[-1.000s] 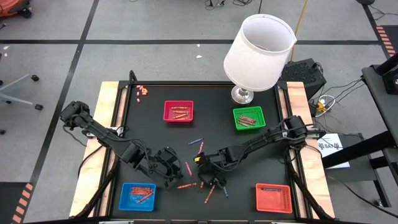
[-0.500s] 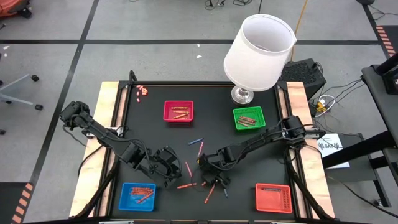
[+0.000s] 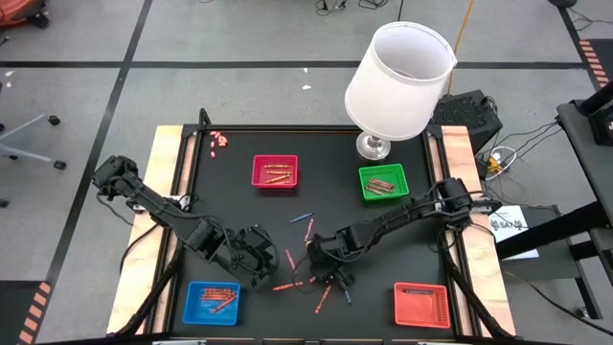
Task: Sort crayons
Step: Put the orange crayon into the blue basket
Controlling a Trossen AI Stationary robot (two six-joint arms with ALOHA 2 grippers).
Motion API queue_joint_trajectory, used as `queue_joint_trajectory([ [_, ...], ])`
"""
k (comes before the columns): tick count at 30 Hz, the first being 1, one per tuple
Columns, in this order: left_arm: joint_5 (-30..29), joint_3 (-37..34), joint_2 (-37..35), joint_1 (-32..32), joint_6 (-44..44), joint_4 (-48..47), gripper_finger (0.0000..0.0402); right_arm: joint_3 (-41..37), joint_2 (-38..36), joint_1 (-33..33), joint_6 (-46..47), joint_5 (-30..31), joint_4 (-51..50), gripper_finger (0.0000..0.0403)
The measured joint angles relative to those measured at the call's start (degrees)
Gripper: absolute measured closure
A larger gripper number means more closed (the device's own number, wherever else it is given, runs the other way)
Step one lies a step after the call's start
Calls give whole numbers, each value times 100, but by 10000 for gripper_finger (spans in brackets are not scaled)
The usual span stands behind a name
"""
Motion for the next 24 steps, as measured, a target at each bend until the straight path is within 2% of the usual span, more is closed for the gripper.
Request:
queue_joint_trajectory([
  [8,-326,0,0,4,-42,3,227,301,-474,-172,29,28,-681,400],
  [12,-381,0,0,4,-46,6,227,474,-865,-278,392,-4,-1089,400],
  [15,-379,0,-2,4,-51,8,227,538,-1240,-385,810,-29,-1277,400],
  [20,-380,0,-156,0,-350,-40,227,548,-1973,-528,1946,-497,-1299,400],
  [24,-484,-2,-353,51,-276,-42,227,548,-2590,-593,2710,-471,-1282,400],
])
